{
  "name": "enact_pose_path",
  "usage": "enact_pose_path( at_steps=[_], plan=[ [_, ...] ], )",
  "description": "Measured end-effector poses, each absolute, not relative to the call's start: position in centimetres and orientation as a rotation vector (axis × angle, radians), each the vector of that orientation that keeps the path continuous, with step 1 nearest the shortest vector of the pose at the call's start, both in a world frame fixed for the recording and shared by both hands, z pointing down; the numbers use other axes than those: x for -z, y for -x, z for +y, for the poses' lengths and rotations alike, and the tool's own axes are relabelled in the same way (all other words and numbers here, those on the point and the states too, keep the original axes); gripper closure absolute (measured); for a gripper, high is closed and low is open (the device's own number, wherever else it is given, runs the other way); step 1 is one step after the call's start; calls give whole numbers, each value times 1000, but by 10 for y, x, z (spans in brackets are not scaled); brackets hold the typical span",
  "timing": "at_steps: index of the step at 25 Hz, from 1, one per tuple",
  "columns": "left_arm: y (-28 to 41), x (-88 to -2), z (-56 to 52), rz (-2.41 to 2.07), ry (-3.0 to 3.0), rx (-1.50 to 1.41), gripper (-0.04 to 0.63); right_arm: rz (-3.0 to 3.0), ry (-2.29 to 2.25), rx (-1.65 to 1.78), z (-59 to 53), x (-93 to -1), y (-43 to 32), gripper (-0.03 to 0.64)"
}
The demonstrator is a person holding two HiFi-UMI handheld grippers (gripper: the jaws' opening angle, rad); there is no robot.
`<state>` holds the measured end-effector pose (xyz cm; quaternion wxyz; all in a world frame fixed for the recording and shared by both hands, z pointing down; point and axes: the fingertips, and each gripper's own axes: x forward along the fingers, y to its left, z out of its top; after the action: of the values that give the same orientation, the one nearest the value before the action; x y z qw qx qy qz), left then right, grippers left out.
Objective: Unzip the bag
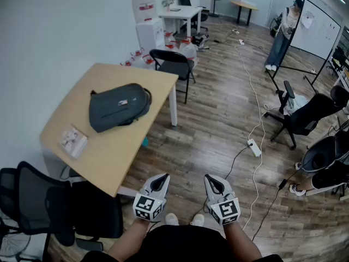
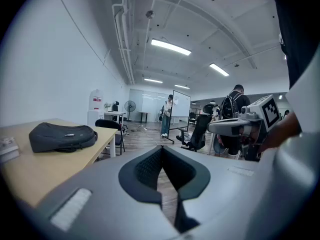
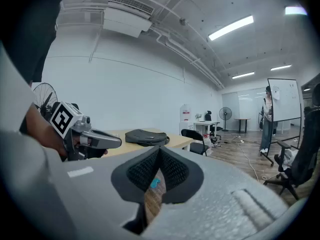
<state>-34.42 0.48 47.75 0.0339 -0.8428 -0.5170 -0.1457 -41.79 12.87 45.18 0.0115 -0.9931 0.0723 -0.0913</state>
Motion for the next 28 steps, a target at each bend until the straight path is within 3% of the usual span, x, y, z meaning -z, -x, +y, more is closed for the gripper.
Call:
enact_pose_path(
  at_steps=[17, 28],
  plan=[
    [326, -481, -33, -1649, 2557, 447, 577, 122, 3090, 285, 96, -453, 405, 614],
    [288, -489, 12, -1604, 2573, 461, 577, 177, 3076, 304, 144, -467, 360, 614]
  ],
)
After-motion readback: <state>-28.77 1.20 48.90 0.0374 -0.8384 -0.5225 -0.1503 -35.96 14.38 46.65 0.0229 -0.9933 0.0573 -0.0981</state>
